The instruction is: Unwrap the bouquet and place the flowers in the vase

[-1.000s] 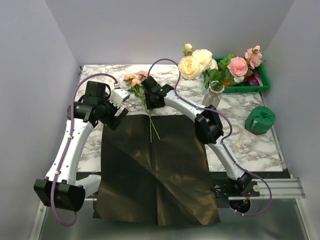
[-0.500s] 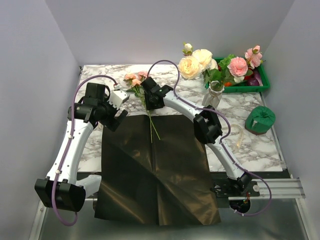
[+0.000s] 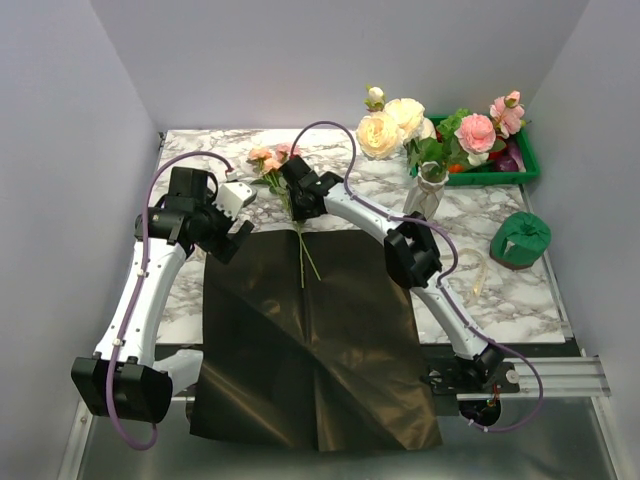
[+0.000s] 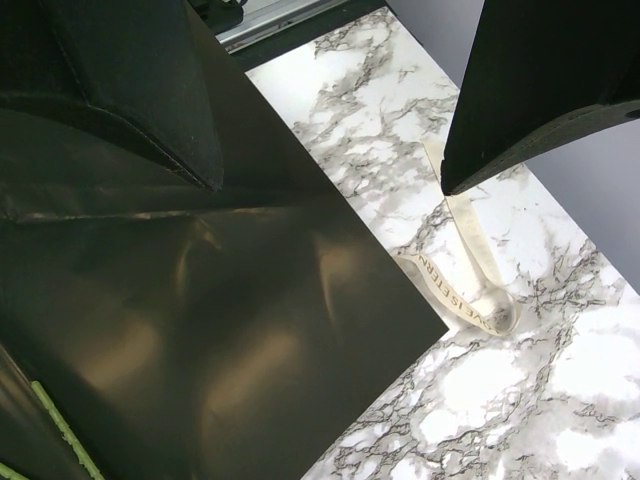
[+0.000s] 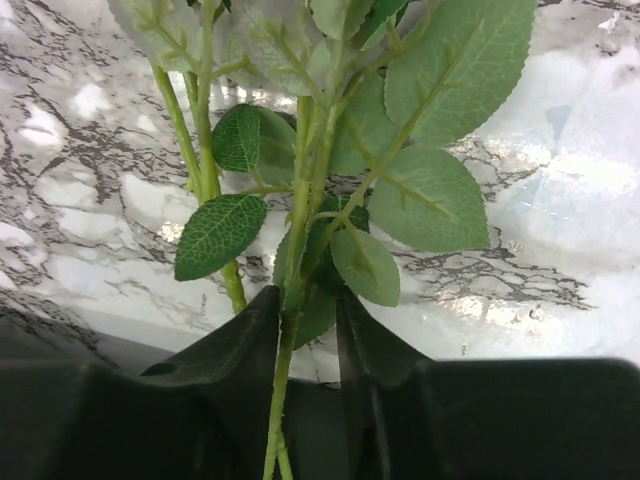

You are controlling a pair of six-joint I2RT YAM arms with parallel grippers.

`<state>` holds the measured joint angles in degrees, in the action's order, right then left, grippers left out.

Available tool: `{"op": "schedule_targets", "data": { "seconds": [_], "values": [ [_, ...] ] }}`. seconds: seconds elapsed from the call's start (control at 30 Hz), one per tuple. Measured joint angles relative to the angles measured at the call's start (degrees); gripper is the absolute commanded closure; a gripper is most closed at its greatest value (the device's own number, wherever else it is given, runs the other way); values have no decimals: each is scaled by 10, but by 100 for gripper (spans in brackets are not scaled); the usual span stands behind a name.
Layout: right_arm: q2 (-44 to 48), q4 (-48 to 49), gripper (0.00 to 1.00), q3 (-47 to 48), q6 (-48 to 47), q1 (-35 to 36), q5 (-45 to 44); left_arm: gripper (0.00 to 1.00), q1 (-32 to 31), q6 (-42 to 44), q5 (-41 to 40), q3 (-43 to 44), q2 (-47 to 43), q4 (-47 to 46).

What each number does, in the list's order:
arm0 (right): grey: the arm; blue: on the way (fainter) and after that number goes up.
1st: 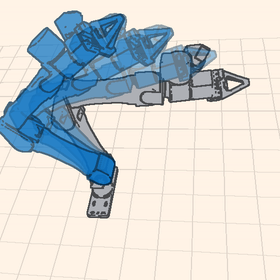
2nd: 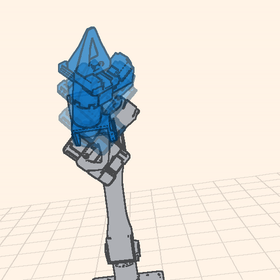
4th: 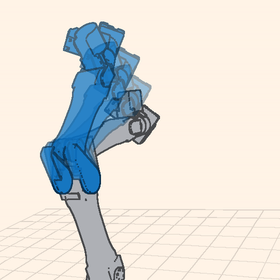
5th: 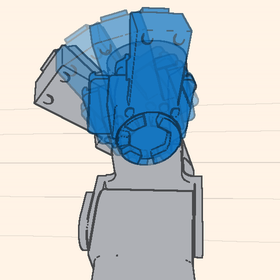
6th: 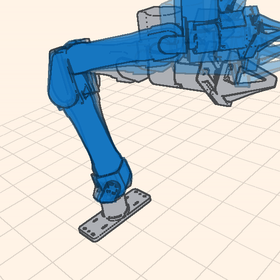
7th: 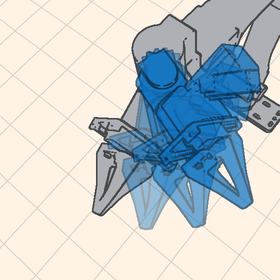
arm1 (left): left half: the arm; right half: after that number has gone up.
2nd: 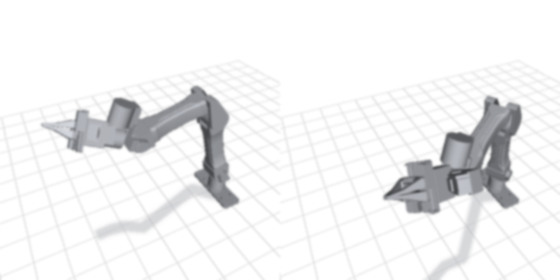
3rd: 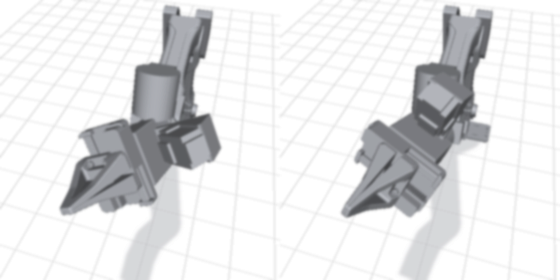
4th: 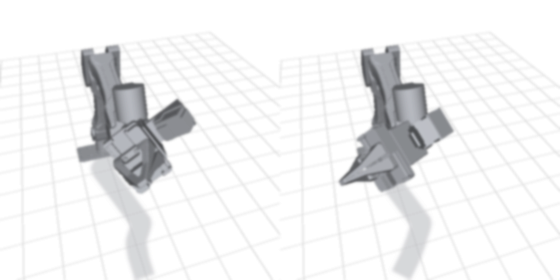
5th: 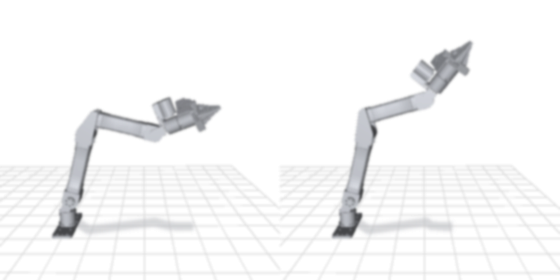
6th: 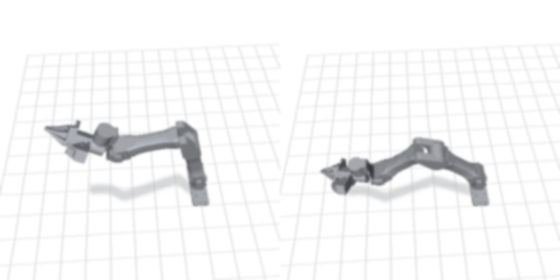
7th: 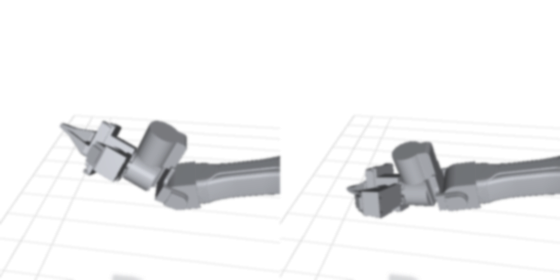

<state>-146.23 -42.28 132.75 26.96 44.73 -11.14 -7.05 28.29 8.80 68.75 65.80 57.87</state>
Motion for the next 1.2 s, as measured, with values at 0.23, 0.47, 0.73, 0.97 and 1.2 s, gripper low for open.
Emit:
{"op": "schedule_targets", "data": {
  "seconds": [0.23, 0.47, 0.73, 0.97, 1.2],
  "values": [
    [3, 2, 95, -17, 3, 1, -12, 1, 7, 6, 3, 0, 0, 0],
    [39, 11, 99, -75, 4, 3, -30, 1, 8, 7, 9, 3, -2, 3],
    [197, 26, 99, -218, -11, 10, -77, 1, 11, 4, 18, 19, -15, 19],
    [395, 156, 99, -385, -71, 63, -116, 1, 14, -7, 29, 45, -21, 32],
    [491, 269, 99, -558, -166, 144, -128, 1, 18, -35, 19, 63, -28, 39]
  ]
}}
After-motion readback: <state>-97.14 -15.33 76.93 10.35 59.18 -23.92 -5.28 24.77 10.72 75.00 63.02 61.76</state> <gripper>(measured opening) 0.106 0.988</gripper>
